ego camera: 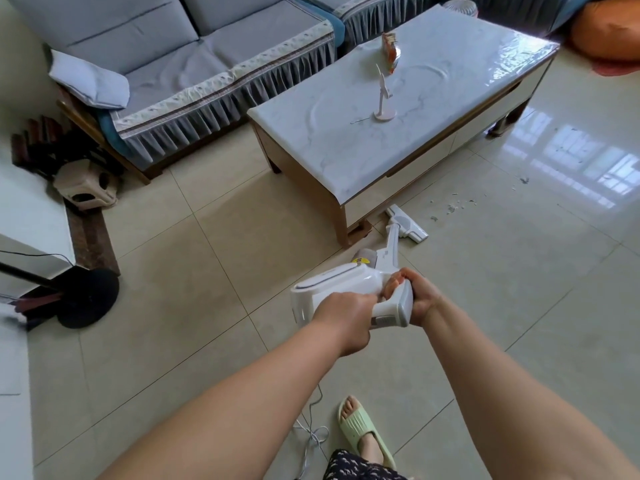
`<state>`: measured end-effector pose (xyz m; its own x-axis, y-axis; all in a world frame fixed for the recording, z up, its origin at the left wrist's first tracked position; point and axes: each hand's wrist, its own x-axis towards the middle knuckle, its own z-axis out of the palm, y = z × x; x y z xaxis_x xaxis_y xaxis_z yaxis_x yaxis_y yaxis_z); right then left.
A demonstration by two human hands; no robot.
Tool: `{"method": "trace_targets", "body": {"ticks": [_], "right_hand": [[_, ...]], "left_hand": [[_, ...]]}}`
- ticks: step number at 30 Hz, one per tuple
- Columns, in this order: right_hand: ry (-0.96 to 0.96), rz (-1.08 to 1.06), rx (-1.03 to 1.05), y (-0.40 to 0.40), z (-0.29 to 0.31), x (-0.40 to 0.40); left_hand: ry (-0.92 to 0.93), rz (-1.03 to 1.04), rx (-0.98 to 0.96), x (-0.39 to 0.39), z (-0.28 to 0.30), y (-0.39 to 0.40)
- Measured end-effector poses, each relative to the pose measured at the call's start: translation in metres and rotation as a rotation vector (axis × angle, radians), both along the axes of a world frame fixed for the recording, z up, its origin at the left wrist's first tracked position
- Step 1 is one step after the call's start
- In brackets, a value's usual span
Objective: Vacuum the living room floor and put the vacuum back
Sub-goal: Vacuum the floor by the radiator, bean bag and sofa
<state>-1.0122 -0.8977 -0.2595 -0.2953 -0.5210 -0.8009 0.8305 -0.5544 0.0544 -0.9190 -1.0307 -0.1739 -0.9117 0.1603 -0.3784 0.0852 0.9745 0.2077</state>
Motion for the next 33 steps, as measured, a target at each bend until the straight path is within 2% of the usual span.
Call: {"method": "trace_targets", "body": {"ticks": [6, 12, 20, 33], "right_hand": [[-0.038, -0.036, 0.089, -0.033, -0.004, -0.028], [-0.078, -0.213, 0.066, -0.062, 0.002, -0.021], [-0.068, -0.269, 0.056, -0.069, 0.001, -0.039], [-0.071, -0.357, 0.019, -0.043, 0.003, -0.12]], "left_hand": [[0.005, 0.014, 0.002, -0.03, 0.001, -0.032], [0.012, -0.154, -0.022, -0.05, 0.021, -0.066], [-0.026, -0.222, -0.046, -0.073, 0.024, -0.076], [-0.004, -0.298, -0.068, -0.165, 0.022, -0.054]]}}
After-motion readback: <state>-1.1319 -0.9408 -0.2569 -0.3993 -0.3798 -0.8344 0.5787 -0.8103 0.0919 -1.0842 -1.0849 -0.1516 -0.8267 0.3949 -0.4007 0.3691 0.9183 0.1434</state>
